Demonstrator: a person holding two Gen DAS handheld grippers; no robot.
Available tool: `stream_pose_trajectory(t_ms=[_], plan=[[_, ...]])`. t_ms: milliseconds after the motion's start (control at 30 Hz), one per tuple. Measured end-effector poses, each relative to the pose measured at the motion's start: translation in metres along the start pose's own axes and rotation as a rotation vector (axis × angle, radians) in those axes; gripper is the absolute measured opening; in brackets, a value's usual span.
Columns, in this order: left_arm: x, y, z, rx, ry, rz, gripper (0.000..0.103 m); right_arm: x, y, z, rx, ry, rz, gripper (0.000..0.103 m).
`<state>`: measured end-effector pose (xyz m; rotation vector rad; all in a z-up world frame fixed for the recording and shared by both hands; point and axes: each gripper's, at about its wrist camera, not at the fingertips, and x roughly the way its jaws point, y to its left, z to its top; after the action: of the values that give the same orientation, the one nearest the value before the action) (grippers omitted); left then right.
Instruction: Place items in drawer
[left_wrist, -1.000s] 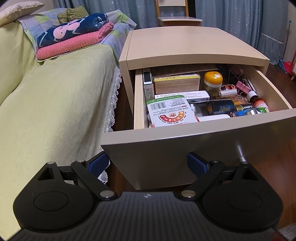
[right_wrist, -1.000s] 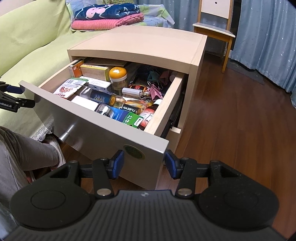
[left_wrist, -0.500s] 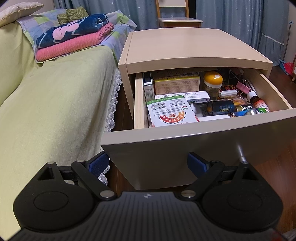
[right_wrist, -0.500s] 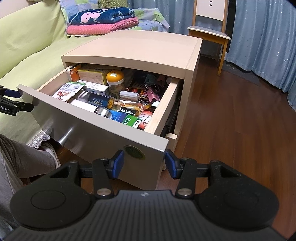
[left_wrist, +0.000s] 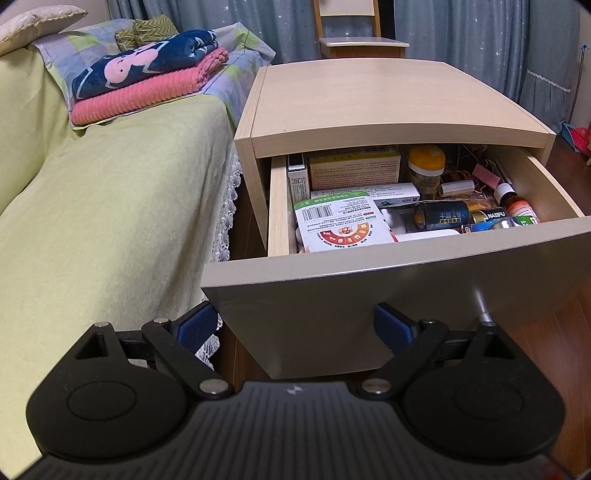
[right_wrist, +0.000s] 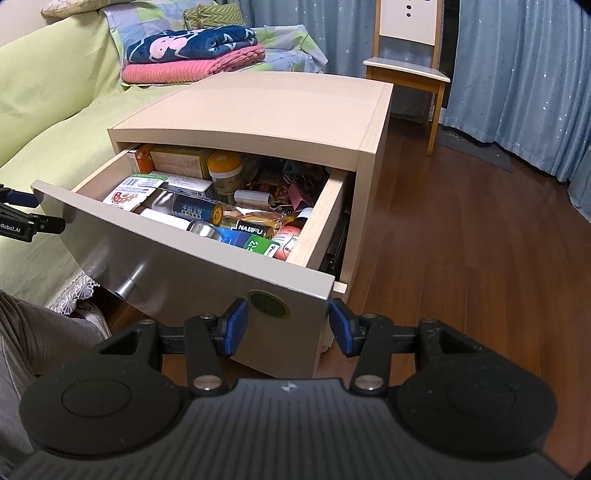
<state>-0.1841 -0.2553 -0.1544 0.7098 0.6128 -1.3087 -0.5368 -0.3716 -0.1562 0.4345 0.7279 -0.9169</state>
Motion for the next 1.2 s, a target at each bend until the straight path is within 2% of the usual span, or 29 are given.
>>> stream_pose_trajectory(t_ms=[1200], plan=[[0.009, -0.001, 0.000, 0.003, -0.017, 0.003, 0.093, 0.016, -0.002, 0.009, 0.042, -0.054, -0.041, 0.044]])
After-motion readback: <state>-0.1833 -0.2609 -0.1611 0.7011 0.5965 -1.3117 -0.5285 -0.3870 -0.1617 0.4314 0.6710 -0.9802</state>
